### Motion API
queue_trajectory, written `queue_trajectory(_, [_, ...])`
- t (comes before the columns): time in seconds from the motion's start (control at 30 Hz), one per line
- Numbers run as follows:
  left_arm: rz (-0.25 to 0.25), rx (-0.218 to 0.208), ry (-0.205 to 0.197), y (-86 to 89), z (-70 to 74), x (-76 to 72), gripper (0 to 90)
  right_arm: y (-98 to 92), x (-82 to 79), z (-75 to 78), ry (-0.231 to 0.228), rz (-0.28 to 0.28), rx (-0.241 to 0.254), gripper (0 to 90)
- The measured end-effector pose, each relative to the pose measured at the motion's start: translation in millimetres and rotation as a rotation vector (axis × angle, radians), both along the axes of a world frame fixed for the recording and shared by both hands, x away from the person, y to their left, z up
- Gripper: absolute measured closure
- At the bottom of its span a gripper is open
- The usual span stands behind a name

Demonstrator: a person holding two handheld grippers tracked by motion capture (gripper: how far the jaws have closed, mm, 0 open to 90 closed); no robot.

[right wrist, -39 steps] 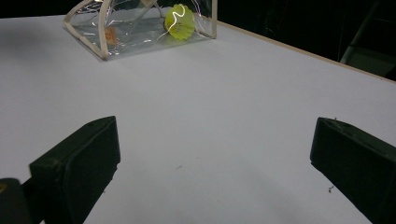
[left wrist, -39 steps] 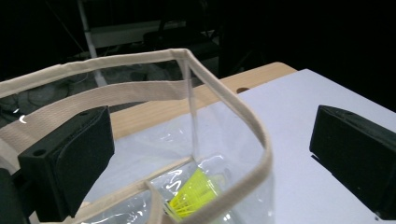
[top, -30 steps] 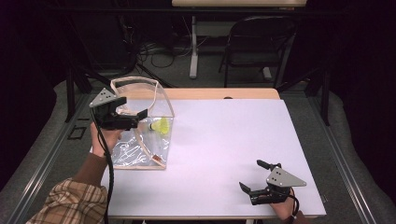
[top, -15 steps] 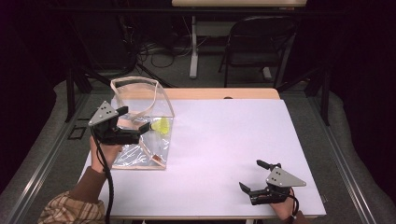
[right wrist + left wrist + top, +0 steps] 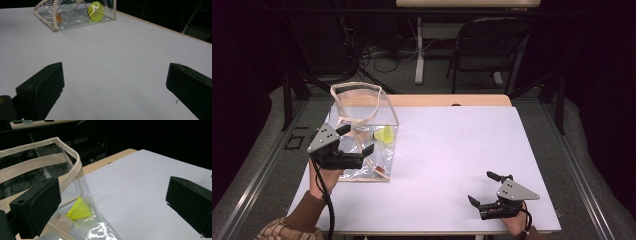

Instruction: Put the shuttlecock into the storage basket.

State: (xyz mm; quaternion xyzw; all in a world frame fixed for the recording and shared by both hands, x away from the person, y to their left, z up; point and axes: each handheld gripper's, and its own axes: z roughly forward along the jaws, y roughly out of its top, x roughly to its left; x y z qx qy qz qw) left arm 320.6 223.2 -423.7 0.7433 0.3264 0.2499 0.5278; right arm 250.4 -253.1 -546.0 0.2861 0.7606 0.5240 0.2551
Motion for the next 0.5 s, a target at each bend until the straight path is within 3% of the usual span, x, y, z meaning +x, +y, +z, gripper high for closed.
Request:
queue_trajectory(0.33, [0.006, 0.017, -0.022, -1.9, -15.1, -18.6, 0.0, -0.2, -0.2, 0.1, 0.0, 0.0, -0.002, 1.1])
queue_trajectory(0.5, [0.004, 0.029, -0.005, -2.7, -26.1, -24.9, 0.0, 0.0, -0.3, 0.2, 0.0, 0.001, -0.003, 1.1])
